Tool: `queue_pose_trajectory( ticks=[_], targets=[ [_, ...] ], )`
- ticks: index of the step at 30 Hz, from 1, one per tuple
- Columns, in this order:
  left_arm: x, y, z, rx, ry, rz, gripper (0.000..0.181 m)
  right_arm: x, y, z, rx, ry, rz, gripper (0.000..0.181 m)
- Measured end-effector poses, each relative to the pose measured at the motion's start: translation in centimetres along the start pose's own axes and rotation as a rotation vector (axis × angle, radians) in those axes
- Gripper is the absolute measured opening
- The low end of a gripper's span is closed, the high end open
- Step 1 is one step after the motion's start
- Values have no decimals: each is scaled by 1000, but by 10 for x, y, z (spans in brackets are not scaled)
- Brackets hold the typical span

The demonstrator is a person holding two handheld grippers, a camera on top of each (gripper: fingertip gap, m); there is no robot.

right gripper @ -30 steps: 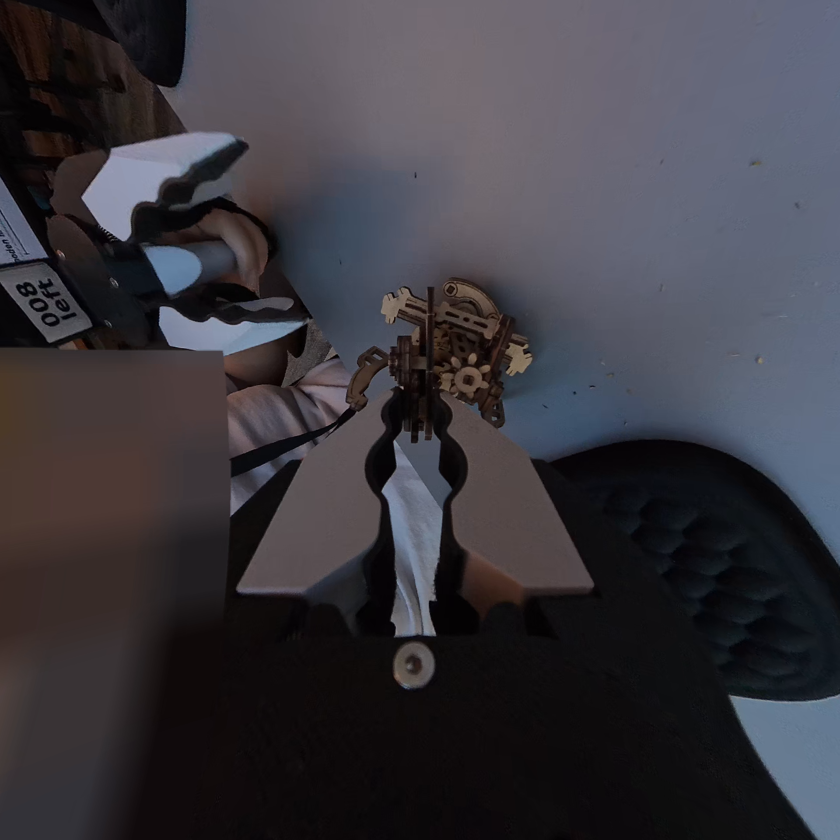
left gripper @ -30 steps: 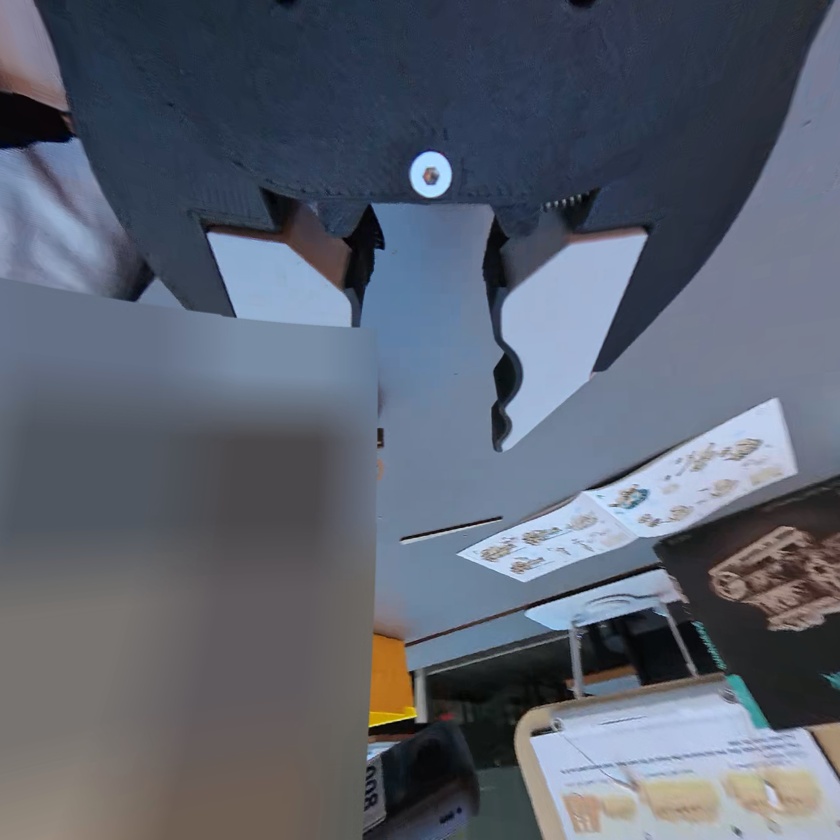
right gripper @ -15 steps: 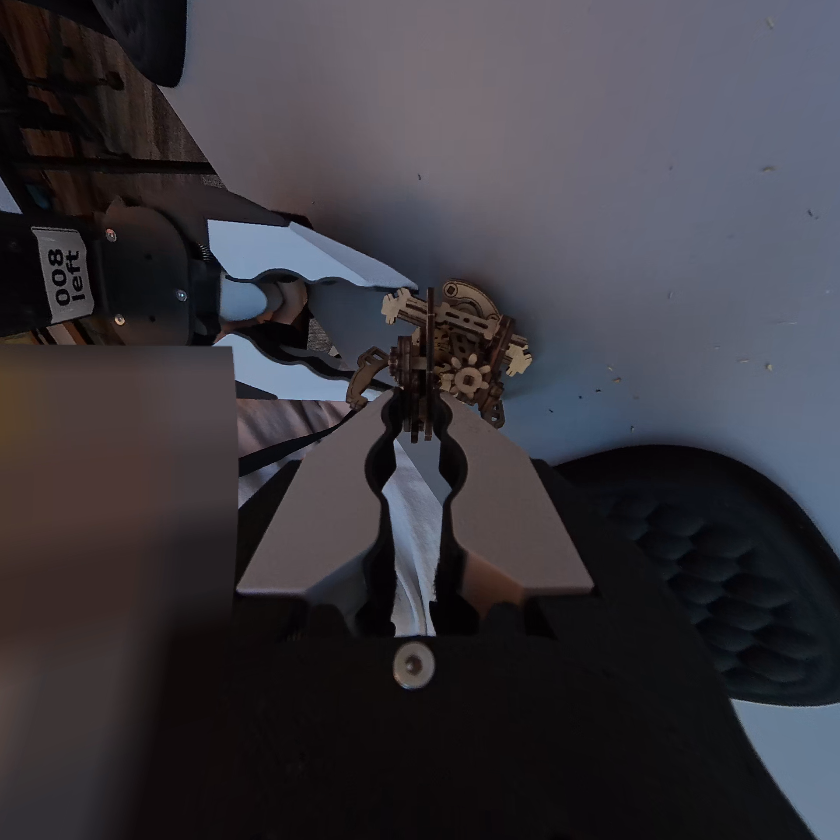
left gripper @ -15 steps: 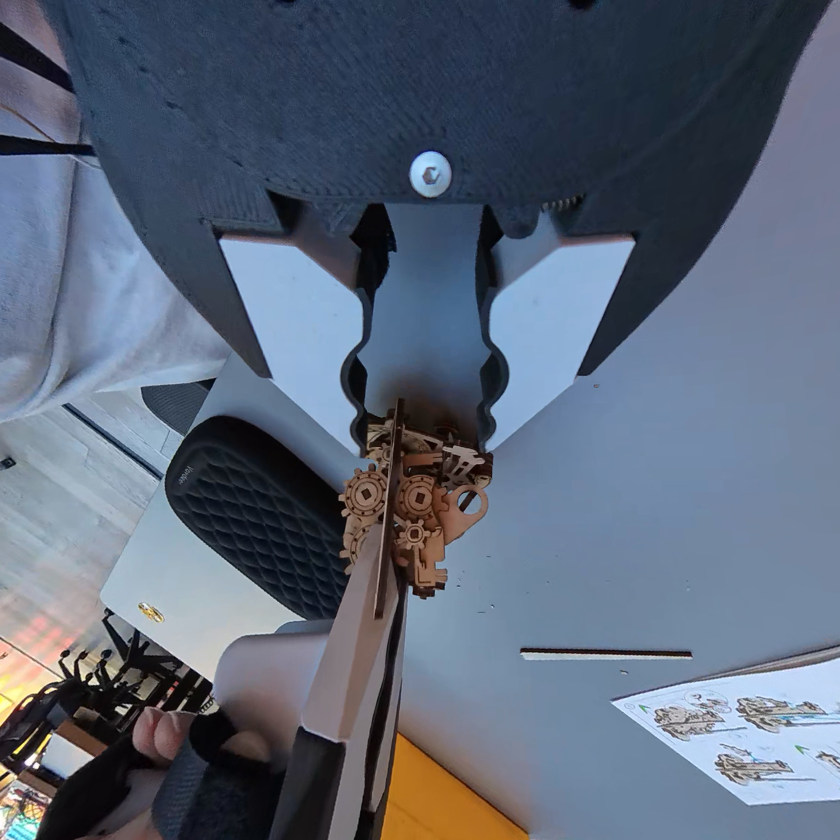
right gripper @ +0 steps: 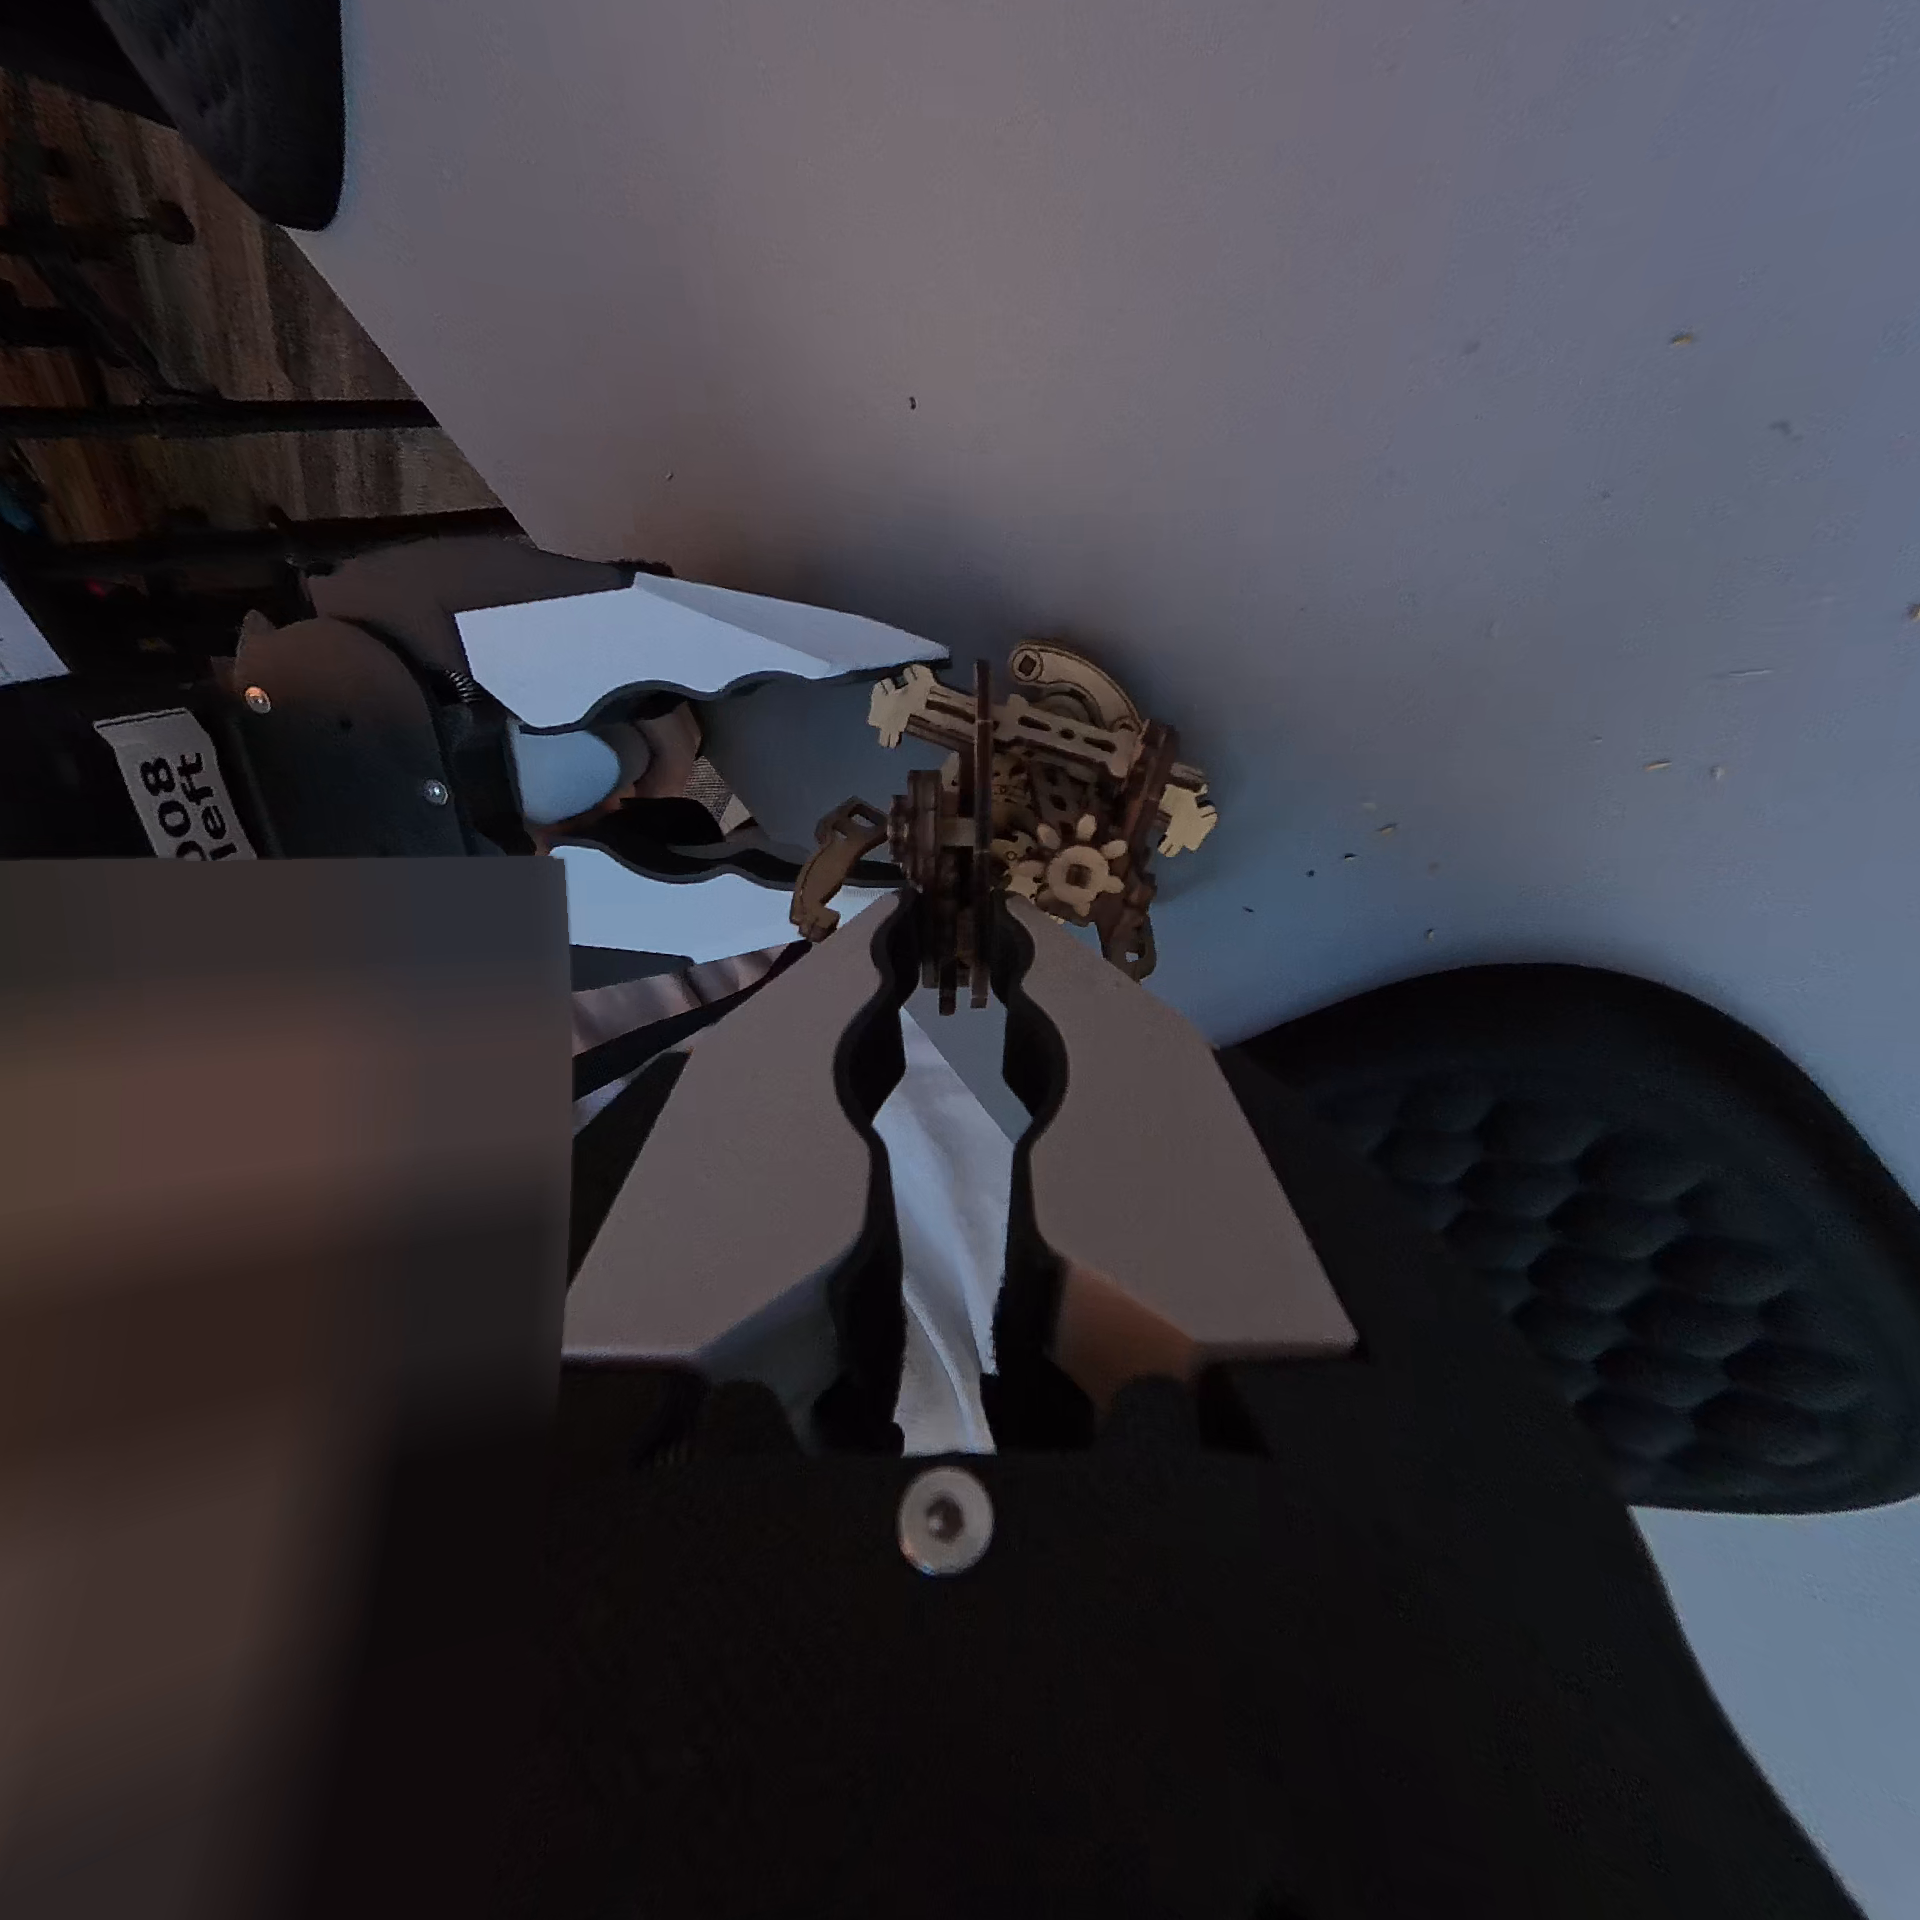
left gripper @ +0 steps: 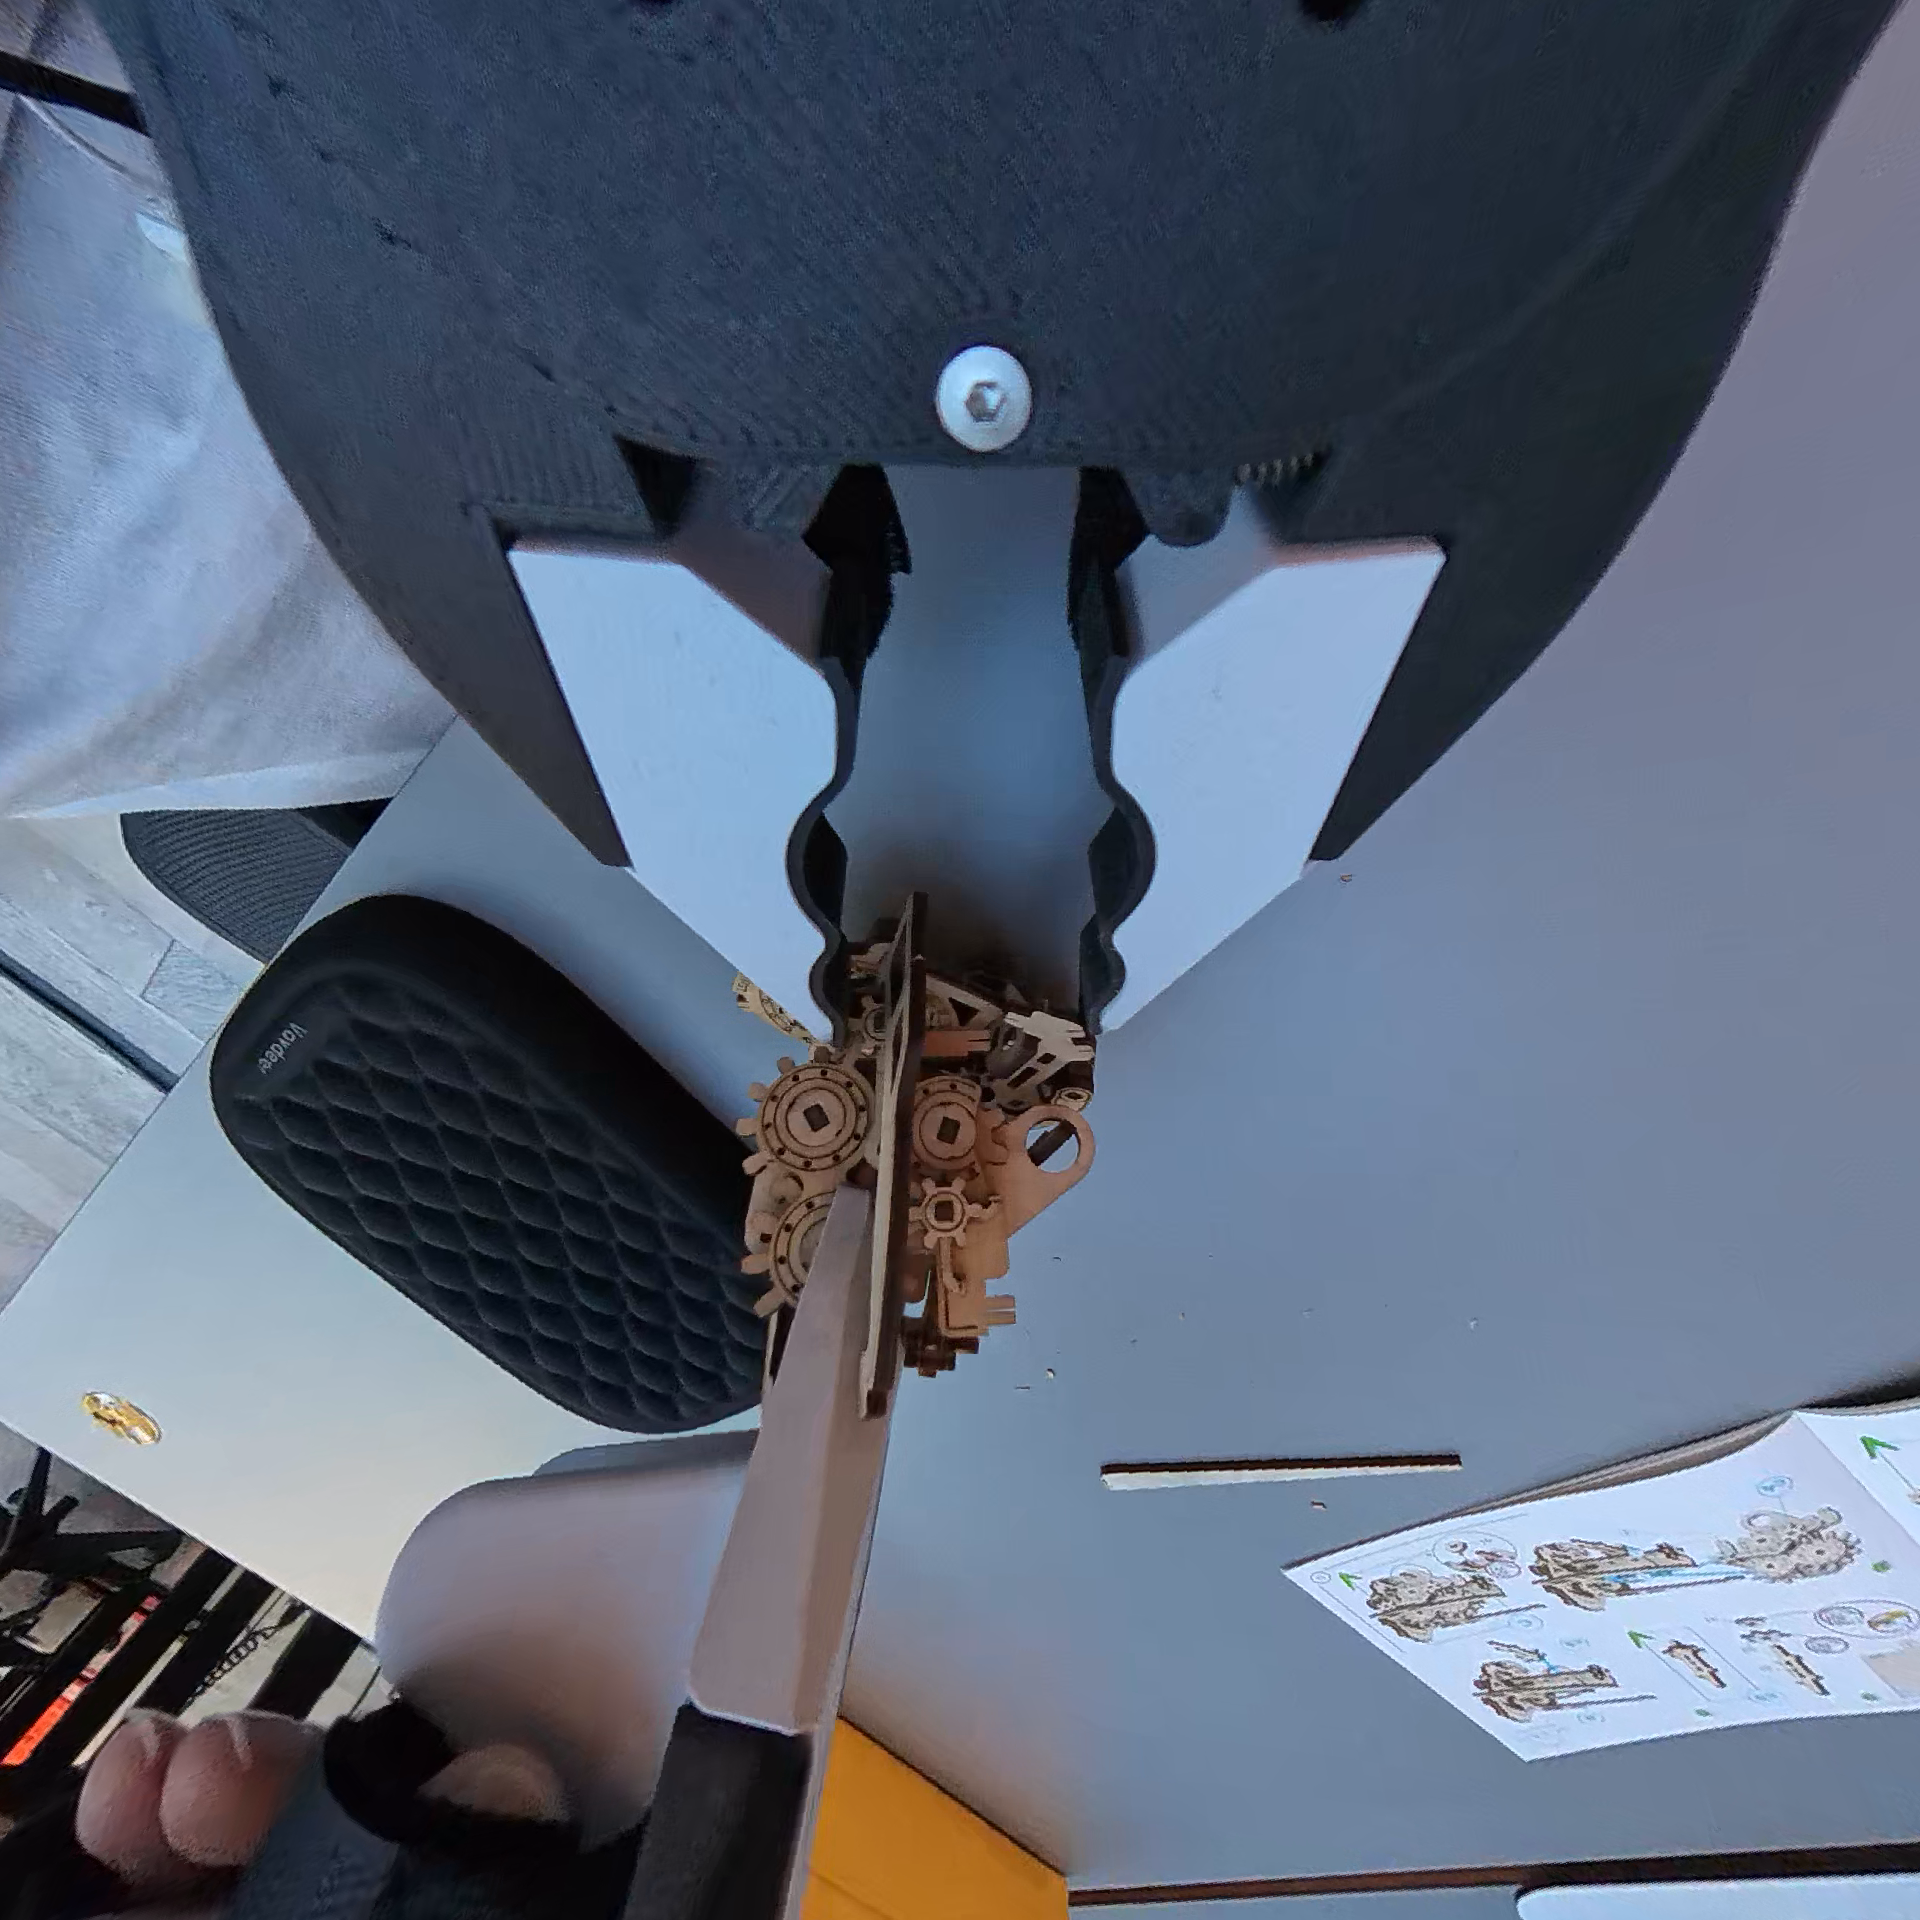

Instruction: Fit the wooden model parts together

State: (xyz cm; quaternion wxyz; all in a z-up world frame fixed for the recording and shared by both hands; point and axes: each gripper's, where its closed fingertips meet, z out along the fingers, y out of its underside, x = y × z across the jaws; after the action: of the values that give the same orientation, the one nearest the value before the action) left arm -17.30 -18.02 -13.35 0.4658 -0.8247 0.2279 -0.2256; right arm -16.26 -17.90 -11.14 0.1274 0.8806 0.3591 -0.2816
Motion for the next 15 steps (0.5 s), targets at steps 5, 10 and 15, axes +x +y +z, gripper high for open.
queue_pose_trajectory(
  ticks=[5, 10, 15],
  targets=[
    [1, 0, 1, 4, -23, -1, 41, 1, 1, -1, 10, 35, -18, 11],
    [0, -1, 0, 14, -15, -32, 39, -1, -1, -1, 26, -12, -31, 12],
    [0, -1, 0, 15, -17, -36, 39, 0, -1, -1, 36, -26, -42, 12]
  ],
)
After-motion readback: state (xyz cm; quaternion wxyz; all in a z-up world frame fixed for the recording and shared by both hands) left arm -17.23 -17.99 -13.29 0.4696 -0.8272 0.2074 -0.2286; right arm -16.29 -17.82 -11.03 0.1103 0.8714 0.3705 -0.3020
